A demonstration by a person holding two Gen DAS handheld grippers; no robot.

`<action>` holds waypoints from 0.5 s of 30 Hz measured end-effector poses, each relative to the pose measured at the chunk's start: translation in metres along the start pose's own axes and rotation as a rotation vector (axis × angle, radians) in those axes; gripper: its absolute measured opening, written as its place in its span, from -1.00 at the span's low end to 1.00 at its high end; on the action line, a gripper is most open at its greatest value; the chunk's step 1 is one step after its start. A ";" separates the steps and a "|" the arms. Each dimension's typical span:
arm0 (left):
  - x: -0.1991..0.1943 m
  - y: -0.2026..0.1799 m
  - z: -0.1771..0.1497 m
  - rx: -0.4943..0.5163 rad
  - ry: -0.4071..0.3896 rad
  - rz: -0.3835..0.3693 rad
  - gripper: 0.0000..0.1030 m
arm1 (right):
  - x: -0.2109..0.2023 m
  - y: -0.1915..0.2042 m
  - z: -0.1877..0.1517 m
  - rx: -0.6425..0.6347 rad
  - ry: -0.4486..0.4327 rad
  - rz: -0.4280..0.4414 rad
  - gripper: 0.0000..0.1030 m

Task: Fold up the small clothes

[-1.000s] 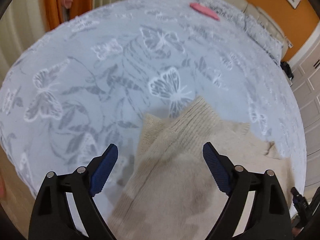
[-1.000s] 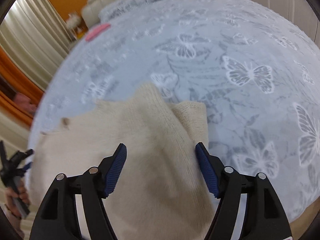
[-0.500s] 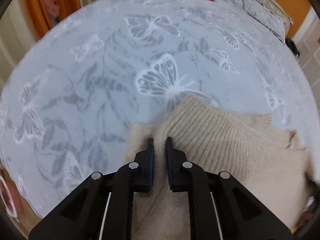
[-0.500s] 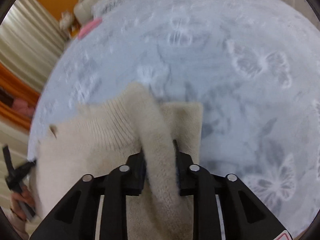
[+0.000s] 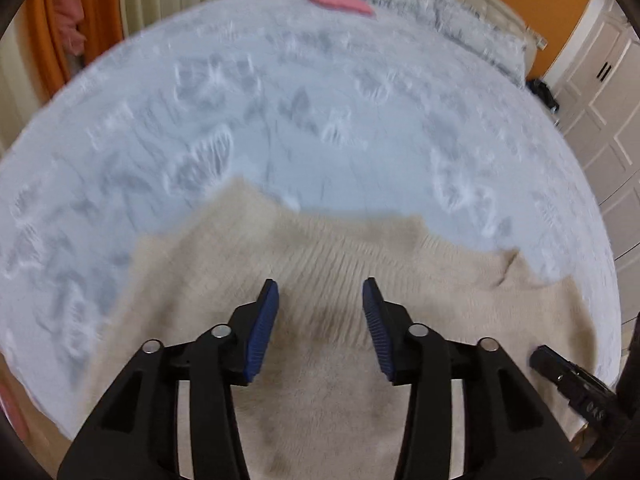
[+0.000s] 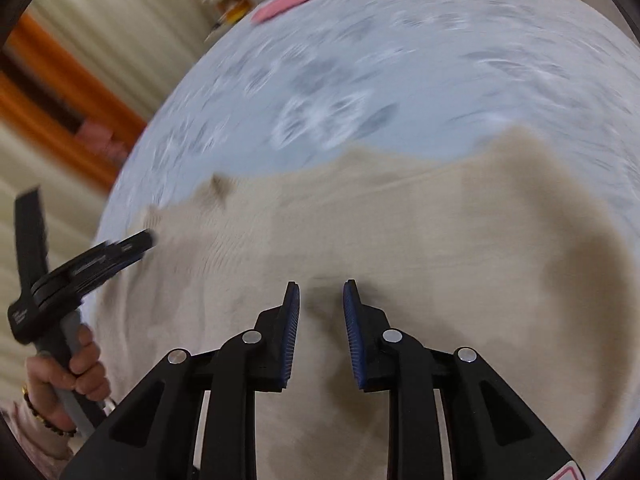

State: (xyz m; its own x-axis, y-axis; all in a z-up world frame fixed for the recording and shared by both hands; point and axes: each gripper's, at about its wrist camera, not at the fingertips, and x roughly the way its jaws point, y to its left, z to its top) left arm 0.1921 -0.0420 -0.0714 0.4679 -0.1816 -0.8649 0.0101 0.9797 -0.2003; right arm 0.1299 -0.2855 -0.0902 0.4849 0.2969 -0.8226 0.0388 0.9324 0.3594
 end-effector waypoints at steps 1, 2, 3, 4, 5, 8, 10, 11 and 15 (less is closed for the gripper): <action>0.007 0.003 -0.002 0.003 0.001 0.014 -0.16 | 0.004 -0.007 0.004 -0.006 -0.010 -0.008 -0.71; 0.010 0.006 -0.003 0.008 -0.013 0.009 -0.16 | 0.003 -0.019 0.010 0.010 -0.020 -0.009 -0.75; 0.011 0.008 -0.004 0.026 -0.036 0.002 -0.16 | 0.001 -0.037 0.016 0.047 -0.035 -0.050 -0.93; 0.011 0.008 -0.004 0.052 -0.043 0.002 -0.16 | -0.001 -0.048 0.018 0.081 -0.046 -0.086 -1.00; 0.012 0.008 -0.005 0.085 -0.049 -0.001 -0.16 | -0.009 -0.077 0.020 0.184 -0.070 -0.109 -1.00; 0.015 0.006 -0.011 0.144 -0.083 0.001 -0.16 | -0.033 -0.092 0.016 0.273 -0.122 -0.118 -1.00; 0.017 0.005 -0.017 0.167 -0.122 0.013 -0.14 | -0.041 -0.074 0.009 0.167 -0.133 -0.143 -0.79; 0.017 0.003 -0.020 0.175 -0.143 0.023 -0.14 | -0.041 -0.069 0.003 0.109 -0.133 -0.179 -0.80; 0.017 0.001 -0.021 0.180 -0.156 0.030 -0.13 | -0.045 -0.117 -0.014 0.307 -0.137 -0.104 -1.00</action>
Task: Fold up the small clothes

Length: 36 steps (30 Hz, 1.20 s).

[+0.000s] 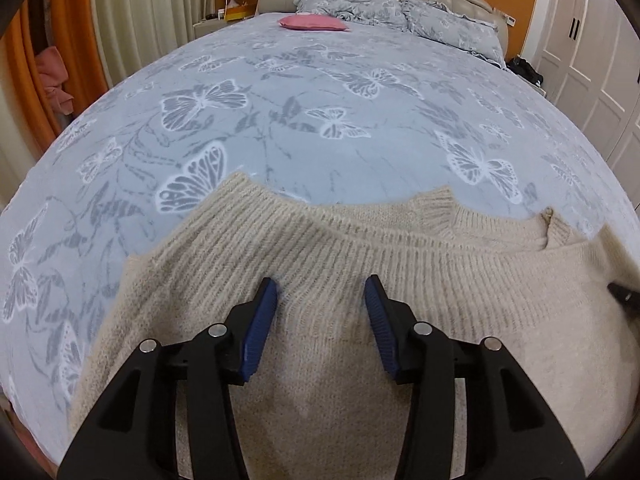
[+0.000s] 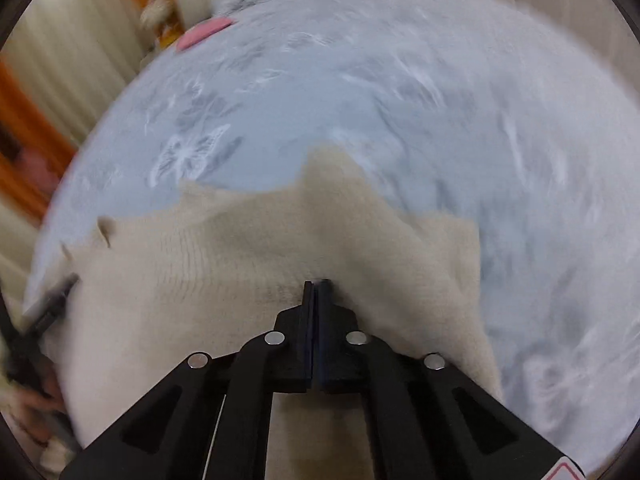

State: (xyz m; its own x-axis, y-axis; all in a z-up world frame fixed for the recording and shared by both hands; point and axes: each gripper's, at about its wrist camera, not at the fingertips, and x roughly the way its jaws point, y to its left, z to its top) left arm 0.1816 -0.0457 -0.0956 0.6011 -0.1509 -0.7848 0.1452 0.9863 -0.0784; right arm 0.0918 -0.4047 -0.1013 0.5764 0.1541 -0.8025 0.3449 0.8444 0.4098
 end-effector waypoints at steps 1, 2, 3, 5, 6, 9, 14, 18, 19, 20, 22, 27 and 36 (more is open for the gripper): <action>0.000 0.000 0.000 0.000 0.004 -0.008 -0.13 | -0.013 -0.004 0.000 0.041 -0.031 -0.017 -1.00; -0.001 0.000 0.000 0.002 0.006 -0.014 -0.13 | -0.021 -0.003 0.002 0.044 -0.055 -0.022 -1.00; -0.001 0.001 0.001 0.004 0.007 -0.015 -0.13 | -0.029 -0.004 -0.001 0.046 -0.080 -0.014 -0.91; -0.001 0.000 0.000 0.010 0.003 -0.009 -0.13 | -0.026 -0.010 -0.009 0.033 -0.040 -0.041 -0.88; -0.001 -0.001 0.000 0.014 0.001 0.001 -0.13 | -0.019 -0.015 -0.011 0.024 -0.004 -0.071 -1.00; -0.002 -0.004 0.000 0.029 0.004 0.022 -0.13 | -0.029 -0.016 -0.017 0.045 -0.029 -0.061 -1.00; -0.004 -0.002 -0.001 0.032 0.009 0.026 -0.13 | -0.052 -0.012 -0.037 0.075 -0.059 -0.039 -0.80; -0.009 -0.003 0.000 0.027 0.022 0.040 -0.13 | -0.056 -0.017 -0.055 0.135 -0.046 -0.018 -0.80; -0.013 -0.001 0.001 0.007 0.030 0.033 -0.13 | -0.058 -0.019 -0.057 0.153 -0.050 -0.009 -0.80; -0.018 0.002 0.001 -0.021 0.034 0.021 -0.12 | -0.066 -0.020 -0.062 0.166 -0.064 -0.012 -0.80; -0.038 0.015 -0.005 -0.105 0.029 -0.010 0.07 | -0.076 -0.021 -0.063 0.163 -0.091 -0.036 -0.74; -0.091 0.074 -0.045 -0.317 -0.038 0.024 0.67 | -0.094 -0.033 -0.070 0.154 -0.098 -0.122 0.28; -0.081 0.117 -0.089 -0.408 0.170 0.073 0.73 | -0.058 -0.038 -0.074 0.169 0.102 -0.037 -0.21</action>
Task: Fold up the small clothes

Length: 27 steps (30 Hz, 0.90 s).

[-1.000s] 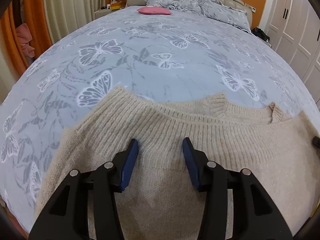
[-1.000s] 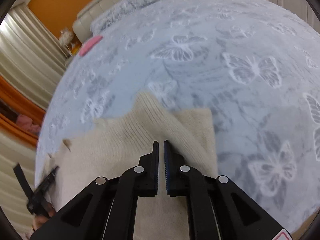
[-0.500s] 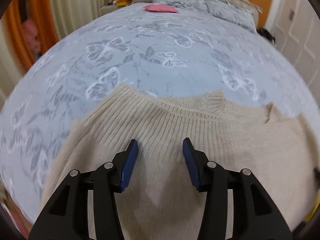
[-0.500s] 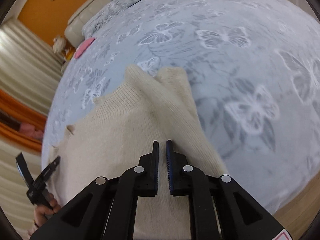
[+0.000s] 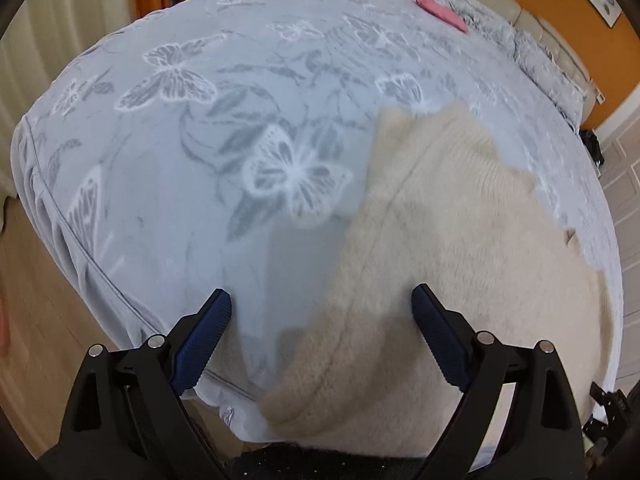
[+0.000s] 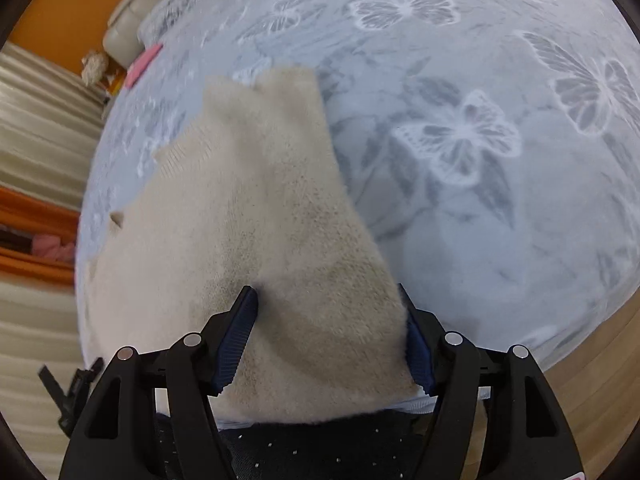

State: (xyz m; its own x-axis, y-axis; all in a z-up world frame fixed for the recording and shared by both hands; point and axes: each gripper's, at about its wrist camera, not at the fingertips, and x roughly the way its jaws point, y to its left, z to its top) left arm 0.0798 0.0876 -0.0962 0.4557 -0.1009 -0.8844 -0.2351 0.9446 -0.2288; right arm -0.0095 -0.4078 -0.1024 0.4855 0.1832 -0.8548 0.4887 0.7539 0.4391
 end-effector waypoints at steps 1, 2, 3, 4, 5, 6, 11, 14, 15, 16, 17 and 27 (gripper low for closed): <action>-0.001 -0.003 0.000 0.015 -0.002 0.014 0.73 | -0.005 0.003 0.001 -0.011 -0.016 0.015 -0.52; -0.001 -0.007 0.000 0.029 -0.002 0.025 0.73 | -0.016 0.007 0.003 -0.018 -0.054 0.021 -0.54; -0.002 -0.012 0.001 0.045 -0.002 0.038 0.73 | -0.023 0.009 0.004 -0.022 -0.079 0.024 -0.57; -0.002 -0.016 0.000 0.057 -0.001 0.050 0.73 | -0.027 0.009 0.005 -0.025 -0.096 0.022 -0.57; 0.000 -0.018 0.001 0.069 0.001 0.057 0.73 | -0.026 0.008 0.005 -0.027 -0.093 0.012 -0.58; 0.001 -0.022 0.001 0.081 0.002 0.065 0.73 | -0.022 0.006 0.005 -0.029 -0.083 -0.011 -0.58; 0.005 -0.019 0.000 0.072 0.020 0.062 0.74 | -0.003 -0.007 0.005 -0.005 -0.020 -0.015 -0.48; 0.008 -0.017 0.001 0.062 0.033 0.051 0.76 | 0.005 -0.007 0.007 0.005 0.016 -0.024 -0.19; 0.009 -0.017 0.001 0.060 0.037 0.048 0.77 | 0.009 -0.005 0.007 0.001 0.024 -0.026 -0.18; 0.010 -0.017 0.001 0.061 0.041 0.048 0.77 | 0.011 -0.003 0.009 -0.005 0.026 -0.031 -0.16; 0.010 -0.017 0.002 0.064 0.044 0.050 0.78 | 0.012 -0.001 0.010 -0.008 0.029 -0.030 -0.16; 0.017 -0.002 0.022 -0.115 0.124 -0.071 0.88 | 0.025 -0.001 0.023 0.012 0.044 0.039 -0.32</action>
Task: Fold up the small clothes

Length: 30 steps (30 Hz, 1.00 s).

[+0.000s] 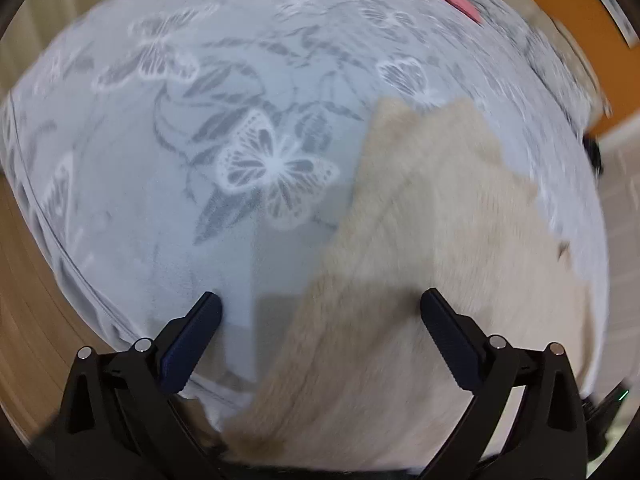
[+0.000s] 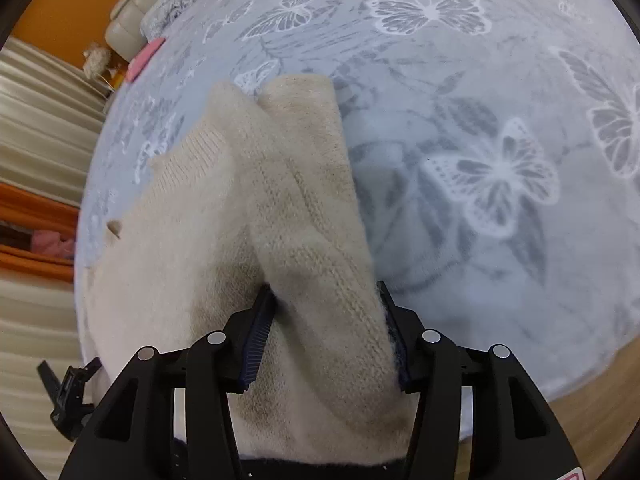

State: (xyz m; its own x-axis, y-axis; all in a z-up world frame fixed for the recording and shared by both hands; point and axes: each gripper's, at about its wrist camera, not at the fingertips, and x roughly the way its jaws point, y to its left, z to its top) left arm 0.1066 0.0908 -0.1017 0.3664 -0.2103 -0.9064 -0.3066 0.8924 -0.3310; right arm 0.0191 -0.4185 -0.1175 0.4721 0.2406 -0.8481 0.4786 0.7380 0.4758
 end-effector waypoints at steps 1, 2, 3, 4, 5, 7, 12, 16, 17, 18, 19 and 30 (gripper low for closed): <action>0.002 -0.001 0.003 -0.002 0.015 -0.023 0.80 | -0.001 0.002 0.002 0.002 0.005 0.023 -0.55; 0.003 -0.004 0.007 0.011 0.027 -0.040 0.11 | -0.008 0.006 0.006 0.009 0.000 0.047 -0.59; 0.001 -0.012 0.013 0.028 0.051 -0.094 -0.76 | -0.020 0.015 0.014 -0.012 -0.024 0.073 -0.64; -0.003 -0.016 0.019 0.013 0.082 -0.145 -0.74 | -0.032 0.024 0.020 -0.036 -0.051 0.095 -0.66; -0.012 -0.021 0.026 -0.009 0.075 -0.166 -0.76 | -0.052 0.042 0.030 -0.077 -0.091 0.136 -0.67; -0.044 -0.042 0.048 0.012 0.027 -0.263 -0.76 | -0.095 0.084 0.050 -0.181 -0.167 0.184 -0.68; -0.150 -0.101 0.089 0.138 -0.156 -0.437 -0.76 | -0.188 0.148 0.080 -0.340 -0.357 0.252 -0.68; -0.198 -0.116 0.099 0.188 -0.256 -0.524 -0.75 | -0.220 0.138 0.088 -0.336 -0.434 0.251 -0.67; -0.198 -0.116 0.100 0.192 -0.260 -0.532 -0.75 | -0.216 0.125 0.089 -0.310 -0.432 0.235 -0.67; -0.192 -0.113 0.099 0.194 -0.257 -0.526 -0.74 | -0.205 0.109 0.089 -0.277 -0.415 0.218 -0.66; -0.179 -0.108 0.096 0.190 -0.238 -0.505 -0.74 | -0.188 0.089 0.089 -0.235 -0.384 0.199 -0.66; 0.012 -0.051 0.034 0.055 0.043 -0.205 -0.41 | -0.061 -0.046 0.055 0.042 -0.199 -0.017 -0.28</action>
State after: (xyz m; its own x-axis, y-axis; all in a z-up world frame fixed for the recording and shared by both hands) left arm 0.1568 0.0563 -0.0864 0.3778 -0.4058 -0.8322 -0.1809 0.8492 -0.4962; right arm 0.0091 -0.5014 -0.0747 0.5991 0.0958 -0.7949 0.5159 0.7130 0.4748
